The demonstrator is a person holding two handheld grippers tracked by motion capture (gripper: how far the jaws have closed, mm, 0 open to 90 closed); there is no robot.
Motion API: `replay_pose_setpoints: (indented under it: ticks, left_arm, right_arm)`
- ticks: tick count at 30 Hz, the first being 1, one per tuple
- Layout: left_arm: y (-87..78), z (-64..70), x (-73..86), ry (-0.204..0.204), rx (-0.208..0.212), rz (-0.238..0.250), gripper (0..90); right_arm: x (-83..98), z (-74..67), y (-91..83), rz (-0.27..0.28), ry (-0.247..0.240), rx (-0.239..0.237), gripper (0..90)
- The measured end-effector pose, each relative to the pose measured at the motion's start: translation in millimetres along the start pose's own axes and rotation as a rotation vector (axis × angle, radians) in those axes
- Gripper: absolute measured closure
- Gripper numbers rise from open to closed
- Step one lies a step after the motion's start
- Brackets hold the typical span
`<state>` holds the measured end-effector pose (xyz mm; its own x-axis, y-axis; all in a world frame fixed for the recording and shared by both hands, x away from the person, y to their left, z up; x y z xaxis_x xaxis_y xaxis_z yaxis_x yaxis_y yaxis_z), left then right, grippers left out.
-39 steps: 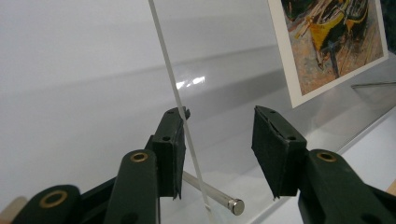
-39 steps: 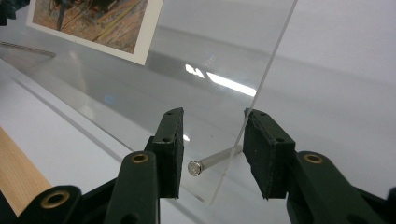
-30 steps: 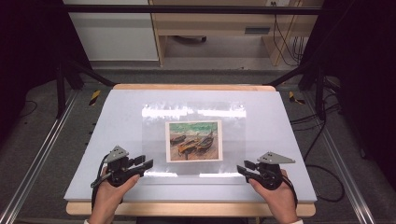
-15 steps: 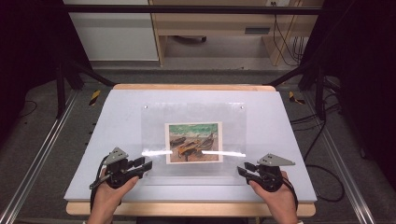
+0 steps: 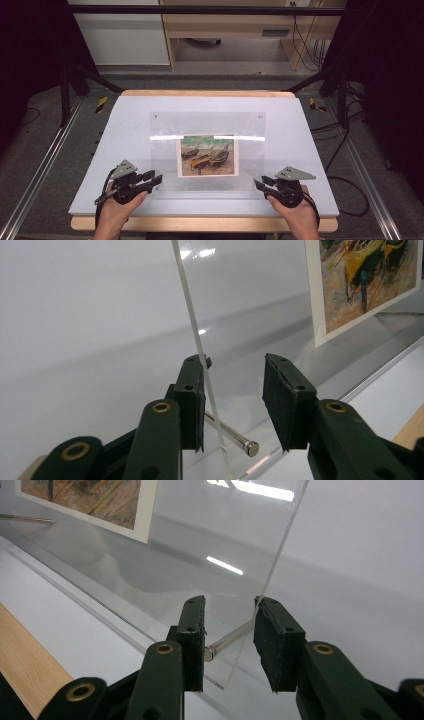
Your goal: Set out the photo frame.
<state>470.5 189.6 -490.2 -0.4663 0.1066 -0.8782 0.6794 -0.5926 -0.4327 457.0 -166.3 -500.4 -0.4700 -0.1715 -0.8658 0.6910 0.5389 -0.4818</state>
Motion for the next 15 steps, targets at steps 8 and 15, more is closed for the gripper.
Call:
replay_pose_setpoints:
  ticks: [8,15]
  left_arm:
    - [-2.4,1.3,2.5,0.002,-0.001,-0.006,62.8]
    - [-4.0,2.2,4.6,0.007,-0.004,-0.008,63.8]
  right_arm:
    - [2.6,-0.5,-1.3,-0.005,-0.009,0.007,68.4]
    - [4.5,-1.6,-2.2,-0.01,-0.013,0.01,69.3]
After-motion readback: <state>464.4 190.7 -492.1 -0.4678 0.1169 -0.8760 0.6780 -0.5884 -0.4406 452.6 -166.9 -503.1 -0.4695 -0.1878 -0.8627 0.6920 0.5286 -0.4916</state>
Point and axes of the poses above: each handheld gripper's, and its own axes: y roughly forward along the jaws, x roughly out of its underside, z roughly to its right, the point moved 9 cm from there along y, roughly forward along the jaws, and after that the axes turned 7 degrees about z, right-handed, at the moved point
